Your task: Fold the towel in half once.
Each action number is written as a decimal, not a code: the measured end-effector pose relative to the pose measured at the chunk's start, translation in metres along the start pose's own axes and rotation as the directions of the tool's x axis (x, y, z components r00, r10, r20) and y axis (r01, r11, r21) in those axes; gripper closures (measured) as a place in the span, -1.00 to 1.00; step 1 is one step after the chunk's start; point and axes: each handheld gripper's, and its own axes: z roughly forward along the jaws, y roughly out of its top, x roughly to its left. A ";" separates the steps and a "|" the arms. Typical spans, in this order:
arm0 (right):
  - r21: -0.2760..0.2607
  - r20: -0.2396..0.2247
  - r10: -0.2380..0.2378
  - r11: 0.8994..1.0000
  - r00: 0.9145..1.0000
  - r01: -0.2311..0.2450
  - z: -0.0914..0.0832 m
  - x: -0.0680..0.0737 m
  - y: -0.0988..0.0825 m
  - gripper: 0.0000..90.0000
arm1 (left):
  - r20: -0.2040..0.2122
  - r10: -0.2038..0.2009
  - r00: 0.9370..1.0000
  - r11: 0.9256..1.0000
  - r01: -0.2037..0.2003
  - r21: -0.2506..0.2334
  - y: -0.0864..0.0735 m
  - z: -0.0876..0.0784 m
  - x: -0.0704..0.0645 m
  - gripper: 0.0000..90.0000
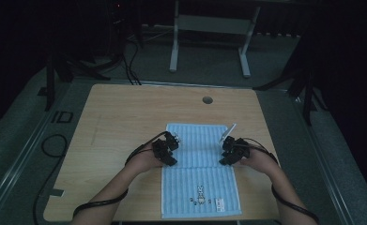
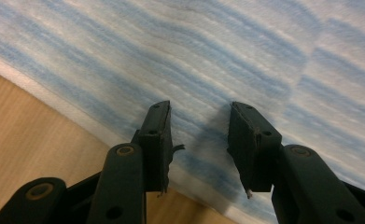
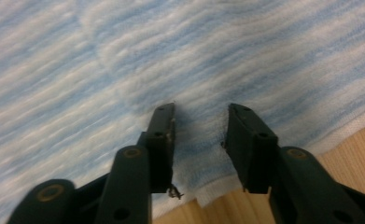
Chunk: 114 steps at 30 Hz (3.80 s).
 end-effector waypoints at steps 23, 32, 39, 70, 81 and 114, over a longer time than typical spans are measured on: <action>0.023 0.149 0.060 0.998 0.987 -0.064 -0.013 -0.094 0.054 0.25 | -0.125 -0.218 0.968 0.976 0.215 -0.033 0.049 0.002 0.106 0.03; 0.034 0.090 0.200 0.978 0.976 -0.203 0.015 -0.121 0.040 0.22 | -0.129 -0.206 0.970 0.978 0.207 -0.001 0.056 0.024 0.111 0.03; 0.057 0.063 0.178 0.982 0.982 -0.181 0.015 -0.115 0.044 0.72 | -0.079 -0.218 0.973 0.976 0.217 -0.026 0.053 0.027 0.107 0.30; -0.175 0.217 0.129 0.980 0.968 -0.092 -0.092 -0.090 0.067 0.94 | -0.223 -0.161 0.961 0.960 0.100 -0.262 0.062 -0.093 0.090 0.95; -0.339 0.323 0.115 0.941 0.939 0.002 -0.173 -0.057 0.068 0.94 | -0.316 -0.135 0.939 0.928 0.009 -0.372 0.051 -0.156 0.059 0.94; -0.284 0.182 0.030 0.958 0.983 0.023 -0.074 0.051 -0.042 0.94 | -0.136 -0.049 0.990 0.948 0.003 -0.318 -0.045 -0.061 -0.051 0.92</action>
